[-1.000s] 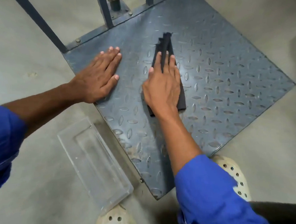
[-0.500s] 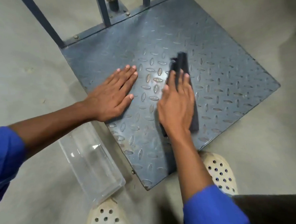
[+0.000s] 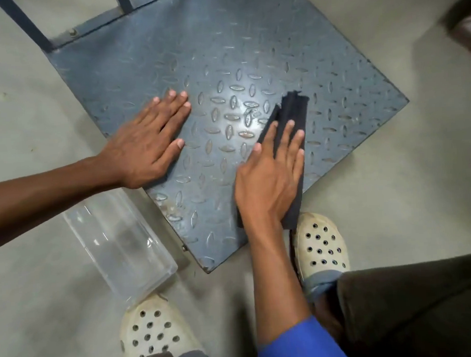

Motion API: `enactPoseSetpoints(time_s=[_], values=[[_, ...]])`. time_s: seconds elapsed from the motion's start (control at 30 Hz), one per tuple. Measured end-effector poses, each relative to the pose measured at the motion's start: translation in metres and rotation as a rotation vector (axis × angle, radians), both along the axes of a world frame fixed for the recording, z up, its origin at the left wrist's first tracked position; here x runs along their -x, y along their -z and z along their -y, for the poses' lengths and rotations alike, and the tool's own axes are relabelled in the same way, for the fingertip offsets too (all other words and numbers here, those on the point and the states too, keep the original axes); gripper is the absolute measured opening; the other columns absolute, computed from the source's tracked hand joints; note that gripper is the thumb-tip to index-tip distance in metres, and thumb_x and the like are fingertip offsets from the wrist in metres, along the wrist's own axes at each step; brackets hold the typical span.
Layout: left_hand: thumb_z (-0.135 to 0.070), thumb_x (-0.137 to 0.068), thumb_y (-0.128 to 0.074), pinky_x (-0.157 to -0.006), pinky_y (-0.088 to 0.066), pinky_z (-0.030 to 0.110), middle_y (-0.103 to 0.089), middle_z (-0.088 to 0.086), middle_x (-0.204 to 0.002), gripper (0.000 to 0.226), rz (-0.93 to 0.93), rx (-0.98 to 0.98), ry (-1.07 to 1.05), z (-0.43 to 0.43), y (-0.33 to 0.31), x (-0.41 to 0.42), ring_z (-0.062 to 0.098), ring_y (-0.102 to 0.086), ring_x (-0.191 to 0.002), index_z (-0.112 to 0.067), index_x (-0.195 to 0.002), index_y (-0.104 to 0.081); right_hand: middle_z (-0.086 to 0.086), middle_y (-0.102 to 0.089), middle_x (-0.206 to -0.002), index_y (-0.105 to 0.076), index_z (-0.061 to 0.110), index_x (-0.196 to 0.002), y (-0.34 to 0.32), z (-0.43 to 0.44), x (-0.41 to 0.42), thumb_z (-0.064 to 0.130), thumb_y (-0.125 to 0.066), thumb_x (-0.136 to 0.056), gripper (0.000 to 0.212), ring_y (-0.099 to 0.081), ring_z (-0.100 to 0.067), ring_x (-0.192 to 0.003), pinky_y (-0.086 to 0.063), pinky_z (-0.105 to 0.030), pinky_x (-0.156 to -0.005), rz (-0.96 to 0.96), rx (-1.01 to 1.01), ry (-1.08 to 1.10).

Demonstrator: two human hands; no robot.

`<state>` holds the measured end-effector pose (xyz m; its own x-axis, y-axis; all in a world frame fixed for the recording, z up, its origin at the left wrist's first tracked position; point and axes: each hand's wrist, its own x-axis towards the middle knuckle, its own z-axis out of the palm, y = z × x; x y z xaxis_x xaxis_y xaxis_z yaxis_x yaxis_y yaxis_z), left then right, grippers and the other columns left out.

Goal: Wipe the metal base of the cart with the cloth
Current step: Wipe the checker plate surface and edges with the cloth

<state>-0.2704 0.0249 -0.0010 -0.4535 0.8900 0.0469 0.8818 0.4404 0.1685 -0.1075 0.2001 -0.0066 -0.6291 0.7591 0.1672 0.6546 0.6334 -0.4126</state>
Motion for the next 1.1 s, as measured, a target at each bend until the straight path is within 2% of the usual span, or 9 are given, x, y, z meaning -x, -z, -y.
enactPoseSetpoints(time_s=[0.1,0.2,0.3,0.47,0.57,0.63,0.73,0.87,1.1], values=[[-0.041,-0.111,-0.021,-0.135,-0.002,0.044,-0.008,0.02,-0.177,0.071,-0.009,-0.029,0.003,-0.003,0.002,-0.011,0.031,-0.004,-0.166,0.0,-0.168,-0.012,-0.013,-0.022,-0.174,-0.035,0.011,-0.164,0.0,-0.003,-0.022,0.025,-0.035,-0.107,0.058,-0.01,-0.032,-0.164,-0.011,-0.047,-0.133,-0.019,0.033,0.03],[-0.038,-0.111,-0.023,-0.134,-0.008,0.051,-0.009,0.026,-0.175,0.071,-0.038,-0.051,0.025,-0.007,0.005,-0.031,0.036,-0.005,-0.165,0.006,-0.166,-0.014,-0.012,-0.026,-0.173,-0.041,0.011,-0.161,-0.008,0.015,0.007,0.019,-0.042,-0.106,0.056,-0.009,-0.031,-0.164,-0.008,-0.043,-0.134,-0.1,0.124,-0.201],[-0.036,-0.112,-0.025,-0.133,-0.012,0.056,-0.009,0.027,-0.175,0.07,-0.047,-0.053,0.072,-0.01,0.007,-0.051,0.038,-0.006,-0.165,0.008,-0.165,-0.014,-0.007,-0.024,-0.174,-0.041,0.018,-0.162,-0.005,0.025,0.012,0.025,-0.041,-0.108,0.055,-0.009,-0.027,-0.164,-0.008,-0.042,-0.133,-0.043,0.038,-0.351],[-0.039,-0.111,-0.021,-0.134,-0.008,0.053,-0.002,0.023,-0.176,0.072,-0.018,-0.026,0.078,-0.01,0.008,-0.068,0.033,0.001,-0.166,0.004,-0.167,-0.006,-0.005,-0.024,-0.174,-0.035,0.019,-0.165,0.005,-0.014,-0.029,0.028,-0.035,-0.111,0.054,-0.01,-0.028,-0.164,-0.008,-0.044,-0.134,-0.042,0.008,-0.099],[-0.042,-0.111,-0.021,-0.134,-0.008,0.052,-0.001,0.021,-0.177,0.073,-0.005,-0.02,0.086,-0.01,0.008,-0.068,0.031,0.001,-0.166,0.001,-0.168,-0.005,-0.014,-0.032,-0.17,-0.036,0.014,-0.164,-0.009,-0.042,-0.035,0.022,-0.04,-0.111,0.054,-0.016,-0.032,-0.163,-0.014,-0.047,-0.133,-0.158,0.129,0.077],[-0.045,-0.112,-0.024,-0.134,-0.011,0.053,-0.005,0.019,-0.177,0.074,0.002,-0.029,0.09,-0.008,0.006,-0.063,0.03,-0.001,-0.166,0.0,-0.168,-0.008,-0.017,-0.036,-0.167,-0.04,0.015,-0.162,-0.021,-0.047,-0.031,0.02,-0.043,-0.11,0.052,-0.019,-0.031,-0.162,-0.016,-0.043,-0.133,-0.246,0.236,0.079],[-0.058,-0.109,-0.03,-0.134,-0.011,0.05,-0.011,0.014,-0.178,0.082,0.033,-0.048,0.003,-0.003,0.003,-0.051,0.025,-0.005,-0.166,-0.005,-0.169,-0.015,-0.016,-0.032,-0.169,-0.042,0.018,-0.161,-0.029,-0.031,-0.021,0.019,-0.046,-0.11,0.052,-0.016,-0.026,-0.163,-0.014,-0.04,-0.133,-0.2,0.349,-0.153],[-0.068,-0.106,-0.028,-0.135,-0.008,0.046,-0.013,0.012,-0.178,0.088,0.04,-0.064,-0.257,0.008,0.005,-0.024,0.024,-0.006,-0.166,-0.008,-0.17,-0.016,-0.008,-0.029,-0.172,-0.044,0.017,-0.161,-0.011,-0.018,0.001,0.019,-0.05,-0.106,0.055,-0.008,-0.029,-0.164,-0.006,-0.042,-0.134,-0.043,0.242,-0.55],[-0.071,-0.106,-0.024,-0.135,-0.005,0.044,-0.007,0.011,-0.179,0.091,0.028,-0.031,-0.361,0.021,0.008,-0.004,0.022,-0.001,-0.166,-0.009,-0.17,-0.01,0.008,-0.035,-0.17,-0.05,0.034,-0.157,-0.003,-0.028,0.094,0.035,-0.042,-0.111,0.047,-0.017,-0.023,-0.163,-0.006,-0.048,-0.132,-0.012,0.029,-0.72]])
